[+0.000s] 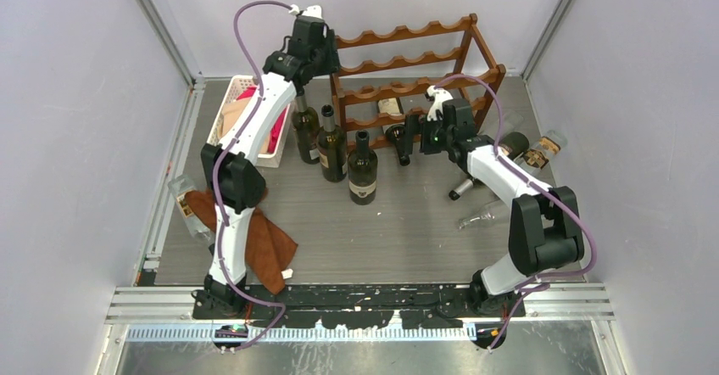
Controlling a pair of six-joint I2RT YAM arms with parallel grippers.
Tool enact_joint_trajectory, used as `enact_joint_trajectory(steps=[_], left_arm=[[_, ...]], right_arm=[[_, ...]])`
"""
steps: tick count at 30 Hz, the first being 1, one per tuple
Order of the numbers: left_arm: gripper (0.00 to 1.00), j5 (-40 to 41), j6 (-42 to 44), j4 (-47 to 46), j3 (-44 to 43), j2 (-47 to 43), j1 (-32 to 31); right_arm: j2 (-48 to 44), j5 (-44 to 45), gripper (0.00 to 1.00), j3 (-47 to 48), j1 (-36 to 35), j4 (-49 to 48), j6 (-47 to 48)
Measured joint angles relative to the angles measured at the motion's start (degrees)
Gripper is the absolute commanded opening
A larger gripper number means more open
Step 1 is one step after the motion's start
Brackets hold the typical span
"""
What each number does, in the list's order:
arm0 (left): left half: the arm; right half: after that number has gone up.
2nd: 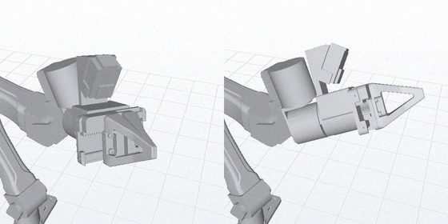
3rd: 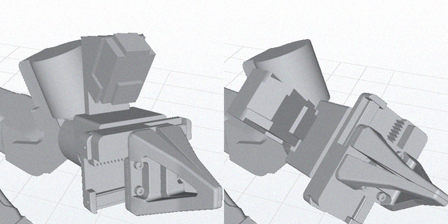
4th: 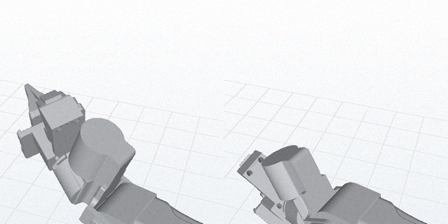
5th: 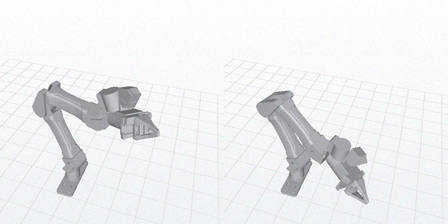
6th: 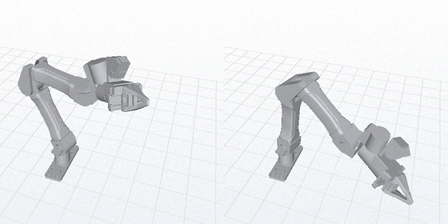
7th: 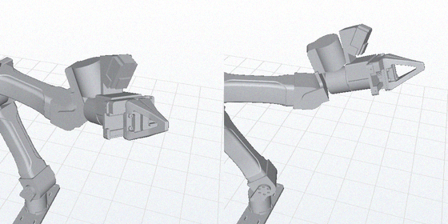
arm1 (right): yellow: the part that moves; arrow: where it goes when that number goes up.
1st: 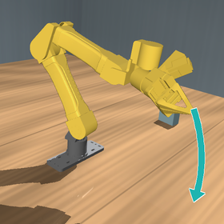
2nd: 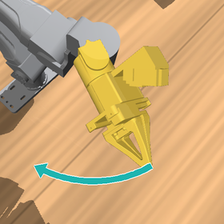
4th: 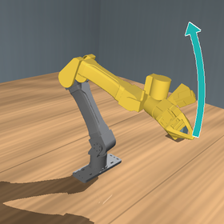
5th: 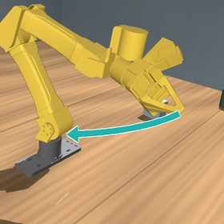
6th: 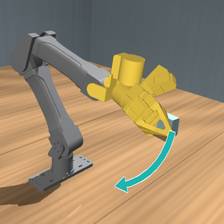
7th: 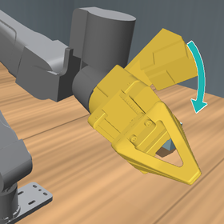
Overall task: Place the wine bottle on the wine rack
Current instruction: Place the wine bottle in the wine rack.
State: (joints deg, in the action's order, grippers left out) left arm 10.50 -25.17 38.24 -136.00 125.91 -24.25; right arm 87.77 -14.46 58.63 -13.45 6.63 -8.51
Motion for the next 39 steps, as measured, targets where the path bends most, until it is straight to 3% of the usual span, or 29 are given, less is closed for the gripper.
enact_joint_trajectory(steps=[8,22,36,39], left_arm=[[0.37,-0.55,-0.22,0.17,0.0,0.52,-0.04],[0.32,-1.77,-0.42,0.02,0.0,0.52,-0.07],[0.3,-2.6,-0.42,-0.11,0.0,0.52,-0.04],[0.31,-2.67,-0.42,-0.11,0.0,0.52,-0.04]], right_arm=[[0.72,-1.66,0.89,0.02,0.83,1.49,-0.79],[7.67,-3.37,0.63,1.53,0.94,0.68,-3.74],[10.14,-5.18,0.42,2.58,0.0,-1.11,-6.25],[10.14,-4.98,0.42,2.54,-0.5,-1.33,-6.64]])
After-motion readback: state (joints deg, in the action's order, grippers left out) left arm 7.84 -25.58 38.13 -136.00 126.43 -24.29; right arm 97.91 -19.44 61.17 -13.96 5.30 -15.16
